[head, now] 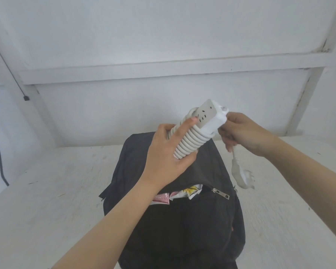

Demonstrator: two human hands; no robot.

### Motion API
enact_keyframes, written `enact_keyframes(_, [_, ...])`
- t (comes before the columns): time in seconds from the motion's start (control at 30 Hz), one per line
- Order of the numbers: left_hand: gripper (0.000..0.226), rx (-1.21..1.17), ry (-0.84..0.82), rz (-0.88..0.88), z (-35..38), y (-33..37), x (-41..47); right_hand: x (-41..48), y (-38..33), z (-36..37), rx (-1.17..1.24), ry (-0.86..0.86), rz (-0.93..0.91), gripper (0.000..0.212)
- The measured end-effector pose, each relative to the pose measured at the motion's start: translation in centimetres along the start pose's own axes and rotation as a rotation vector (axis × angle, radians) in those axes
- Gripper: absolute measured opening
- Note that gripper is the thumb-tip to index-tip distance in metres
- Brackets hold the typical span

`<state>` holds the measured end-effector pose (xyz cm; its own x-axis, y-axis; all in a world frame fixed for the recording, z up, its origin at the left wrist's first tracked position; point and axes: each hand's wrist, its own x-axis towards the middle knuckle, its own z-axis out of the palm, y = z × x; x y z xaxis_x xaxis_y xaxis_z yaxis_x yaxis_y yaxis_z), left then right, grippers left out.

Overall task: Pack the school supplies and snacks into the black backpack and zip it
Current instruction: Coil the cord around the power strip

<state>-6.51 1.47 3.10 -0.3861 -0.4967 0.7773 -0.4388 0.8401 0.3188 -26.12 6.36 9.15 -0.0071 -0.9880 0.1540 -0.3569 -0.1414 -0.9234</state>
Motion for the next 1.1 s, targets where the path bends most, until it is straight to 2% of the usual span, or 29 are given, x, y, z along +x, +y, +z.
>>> enact_keyframes(0.1, [0.076, -0.015, 0.023, -0.062, -0.1, -0.3, 0.1, -1.0, 0.5, 1.2, 0.082, 0.02, 0.143, 0.033])
enact_keyframes(0.17, [0.075, 0.005, 0.003, -0.056, -0.1, -0.2, -0.1, -1.6, 0.8, 1.8, 0.053, 0.044, 0.198, 0.031])
enact_keyframes(0.23, [0.077, 0.031, -0.013, -0.049, 0.0, 0.0, -0.3, -2.3, 1.0, 2.1, -0.103, 0.033, 0.254, 0.024])
enact_keyframes(0.3, [0.08, 0.054, -0.011, -0.066, 0.2, 0.1, 0.0, -2.8, 1.2, 2.2, -0.269, 0.009, 0.308, 0.008])
enact_keyframes(0.37, [0.082, 0.066, -0.014, -0.094, 0.4, 0.1, 0.3, -3.2, 1.2, 2.2, -0.451, 0.023, 0.32, 0.011])
enact_keyframes(0.43, [0.082, 0.078, -0.025, -0.114, 0.7, 0.0, 0.6, -3.6, 1.1, 1.9, -0.823, 0.033, 0.279, 0.014])
enact_keyframes(0.5, [0.082, 0.084, -0.029, -0.143, 0.9, 0.0, 0.8, -4.2, 0.8, 1.9, -1.256, 0.123, 0.126, 0.004])
enact_keyframes(0.53, [0.082, 0.084, -0.028, -0.162, 1.1, -0.1, 0.9, -4.4, 0.8, 1.9, -1.421, 0.187, 0.016, 0.008])
enact_keyframes(0.57, [0.083, 0.081, -0.028, -0.182, 1.2, -0.1, 1.0, -4.7, 0.7, 1.9, -1.51, 0.234, -0.096, 0.025])
enact_keyframes(0.63, [0.084, 0.056, -0.031, -0.225, 1.4, -0.3, 1.3, -5.2, -0.4, 1.5, -1.486, 0.298, -0.291, 0.053])
enact_keyframes(0.67, [0.084, 0.04, -0.037, -0.241, 1.5, -0.4, 1.5, -5.2, -0.5, 1.0, -1.477, 0.293, -0.362, 0.057])
enact_keyframes(0.87, [0.085, 0.103, -0.159, -0.212, 1.9, -0.1, 1.9, -5.7, -3.2, -0.8, -1.761, 0.206, -0.776, 0.023])
enact_keyframes(1.0, [0.085, 0.145, -0.228, -0.179, 1.8, 0.2, 2.0, -5.2, -4.5, -2.5, -1.801, 0.176, -0.966, 0.033])
enact_keyframes(1.1, [0.083, 0.142, -0.299, -0.163, 1.5, 0.2, 2.5, -4.6, -5.5, -2.9, -1.783, 0.101, -1.07, 0.032])
